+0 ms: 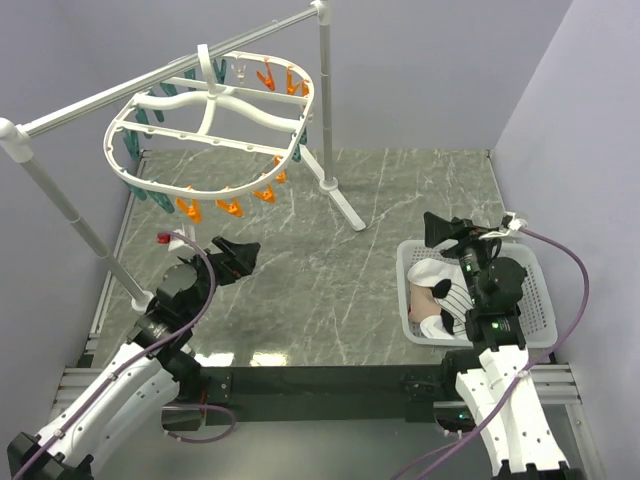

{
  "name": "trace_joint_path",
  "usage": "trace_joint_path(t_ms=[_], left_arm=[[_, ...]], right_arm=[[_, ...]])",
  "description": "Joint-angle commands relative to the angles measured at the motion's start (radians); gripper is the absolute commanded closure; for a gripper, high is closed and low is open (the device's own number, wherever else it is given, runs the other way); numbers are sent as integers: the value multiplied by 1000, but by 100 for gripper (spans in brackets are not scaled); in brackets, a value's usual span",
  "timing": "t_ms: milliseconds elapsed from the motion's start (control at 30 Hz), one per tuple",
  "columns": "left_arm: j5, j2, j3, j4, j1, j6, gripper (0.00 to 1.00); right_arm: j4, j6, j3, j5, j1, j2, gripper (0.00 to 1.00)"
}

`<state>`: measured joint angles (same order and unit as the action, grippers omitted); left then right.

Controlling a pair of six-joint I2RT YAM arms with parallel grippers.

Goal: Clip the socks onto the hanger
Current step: Pick up the sock from the bin.

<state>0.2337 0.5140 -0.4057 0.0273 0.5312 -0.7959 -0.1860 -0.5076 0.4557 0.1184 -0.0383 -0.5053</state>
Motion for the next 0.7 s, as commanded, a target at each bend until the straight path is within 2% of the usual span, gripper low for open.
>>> trace_joint_path(t_ms=[0, 67, 133, 233, 367, 467, 667], left_arm=[[13, 32, -27, -10, -4, -11, 1], [30, 69, -41, 0, -4, -19, 0], [-28, 104, -41, -19, -4, 3, 1], [-130, 132, -25, -116, -4, 72, 1], [-183, 161, -1, -193, -2, 110, 3], [-218, 179, 51, -317, 18, 136, 5], [-185, 280, 62, -421, 165, 155, 9]], right_arm=[[2, 20, 35, 23, 3, -48, 10], [8, 26, 46, 26, 3, -71, 9], [22, 26, 57, 7, 5, -84, 6], [31, 24, 64, -3, 5, -113, 4], [26, 20, 63, -3, 5, -128, 3], [48, 3, 66, -26, 5, -130, 3], [170, -38, 83, -126, 5, -124, 3]])
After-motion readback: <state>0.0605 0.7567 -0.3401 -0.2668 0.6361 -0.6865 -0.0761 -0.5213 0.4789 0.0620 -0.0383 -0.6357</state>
